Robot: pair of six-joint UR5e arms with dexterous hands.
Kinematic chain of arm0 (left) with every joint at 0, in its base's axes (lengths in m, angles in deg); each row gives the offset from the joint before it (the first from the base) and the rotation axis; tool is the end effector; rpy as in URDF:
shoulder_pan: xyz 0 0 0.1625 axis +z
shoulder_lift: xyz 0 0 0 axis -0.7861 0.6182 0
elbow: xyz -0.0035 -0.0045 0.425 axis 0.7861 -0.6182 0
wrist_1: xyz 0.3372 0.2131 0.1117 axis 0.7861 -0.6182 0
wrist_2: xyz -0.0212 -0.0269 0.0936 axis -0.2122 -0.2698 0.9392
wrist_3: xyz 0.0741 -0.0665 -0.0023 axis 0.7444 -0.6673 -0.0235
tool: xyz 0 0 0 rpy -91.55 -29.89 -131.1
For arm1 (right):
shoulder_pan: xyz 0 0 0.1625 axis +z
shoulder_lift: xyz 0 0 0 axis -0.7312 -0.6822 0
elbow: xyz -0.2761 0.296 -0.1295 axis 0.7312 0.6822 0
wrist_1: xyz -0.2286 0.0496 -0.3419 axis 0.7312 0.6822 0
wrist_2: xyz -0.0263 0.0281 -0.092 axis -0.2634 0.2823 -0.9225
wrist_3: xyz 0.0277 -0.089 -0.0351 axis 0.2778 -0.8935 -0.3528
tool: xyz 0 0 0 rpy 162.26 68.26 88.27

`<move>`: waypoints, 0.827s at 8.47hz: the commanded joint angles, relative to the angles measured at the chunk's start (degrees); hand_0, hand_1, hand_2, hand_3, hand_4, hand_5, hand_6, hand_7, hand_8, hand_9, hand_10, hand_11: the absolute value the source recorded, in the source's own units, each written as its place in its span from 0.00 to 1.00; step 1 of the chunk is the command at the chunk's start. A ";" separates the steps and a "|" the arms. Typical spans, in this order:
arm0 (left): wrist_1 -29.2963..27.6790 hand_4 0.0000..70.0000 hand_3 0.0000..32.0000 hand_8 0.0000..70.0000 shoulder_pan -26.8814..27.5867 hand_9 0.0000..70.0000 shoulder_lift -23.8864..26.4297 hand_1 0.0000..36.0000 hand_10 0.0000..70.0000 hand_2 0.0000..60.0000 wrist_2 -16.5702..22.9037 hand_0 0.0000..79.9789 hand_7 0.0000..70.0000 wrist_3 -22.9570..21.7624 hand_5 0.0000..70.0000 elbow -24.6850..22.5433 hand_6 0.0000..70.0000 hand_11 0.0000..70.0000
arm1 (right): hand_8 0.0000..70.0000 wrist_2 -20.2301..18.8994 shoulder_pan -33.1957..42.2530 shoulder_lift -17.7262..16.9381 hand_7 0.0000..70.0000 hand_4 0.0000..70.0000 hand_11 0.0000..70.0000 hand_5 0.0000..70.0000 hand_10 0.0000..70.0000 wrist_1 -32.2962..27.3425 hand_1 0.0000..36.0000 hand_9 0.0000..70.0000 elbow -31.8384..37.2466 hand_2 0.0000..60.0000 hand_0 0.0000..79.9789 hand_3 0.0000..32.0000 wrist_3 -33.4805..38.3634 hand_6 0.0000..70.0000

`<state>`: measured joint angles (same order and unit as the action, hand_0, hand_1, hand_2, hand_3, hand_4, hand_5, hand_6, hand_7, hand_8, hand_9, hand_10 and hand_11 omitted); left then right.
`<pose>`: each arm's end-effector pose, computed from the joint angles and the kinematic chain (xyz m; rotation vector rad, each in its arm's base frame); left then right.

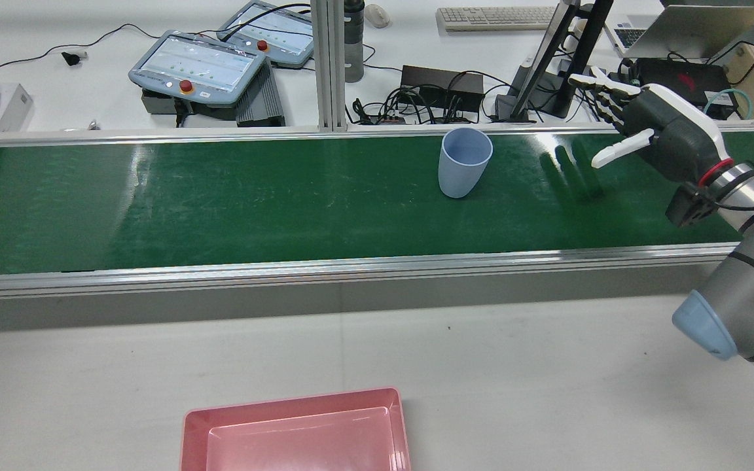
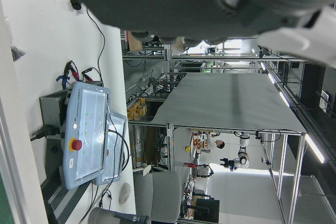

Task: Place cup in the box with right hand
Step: 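Reach the open right hand around the blue cup on the belt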

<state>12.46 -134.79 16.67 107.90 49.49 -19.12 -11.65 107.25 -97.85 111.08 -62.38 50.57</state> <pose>-0.0364 -0.5978 0.5361 -0.3793 2.0791 -1.9655 -0.1347 -0.5474 0.4941 0.0624 -2.1403 1.6856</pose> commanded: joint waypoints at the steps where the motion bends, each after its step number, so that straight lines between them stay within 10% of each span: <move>1: 0.00 0.00 0.00 0.00 0.00 0.00 0.09 0.00 0.00 0.00 0.00 0.00 0.00 0.00 0.00 0.00 0.00 0.00 | 0.00 0.16 -0.93 0.82 0.00 0.09 0.00 0.09 0.00 -0.03 0.29 0.00 0.26 0.00 0.79 0.00 -1.49 0.00; 7: 0.00 0.00 0.00 0.00 0.00 0.00 0.09 0.00 0.00 0.00 0.00 0.00 0.00 0.00 0.00 -0.09 0.00 0.00 | 0.01 0.77 -4.80 3.55 0.00 0.19 0.04 0.09 0.00 0.06 0.30 0.04 0.62 0.00 0.84 0.00 -3.16 0.03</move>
<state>12.46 -134.80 16.70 107.90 49.49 -19.20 -11.00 102.97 -94.20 111.13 -61.83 47.54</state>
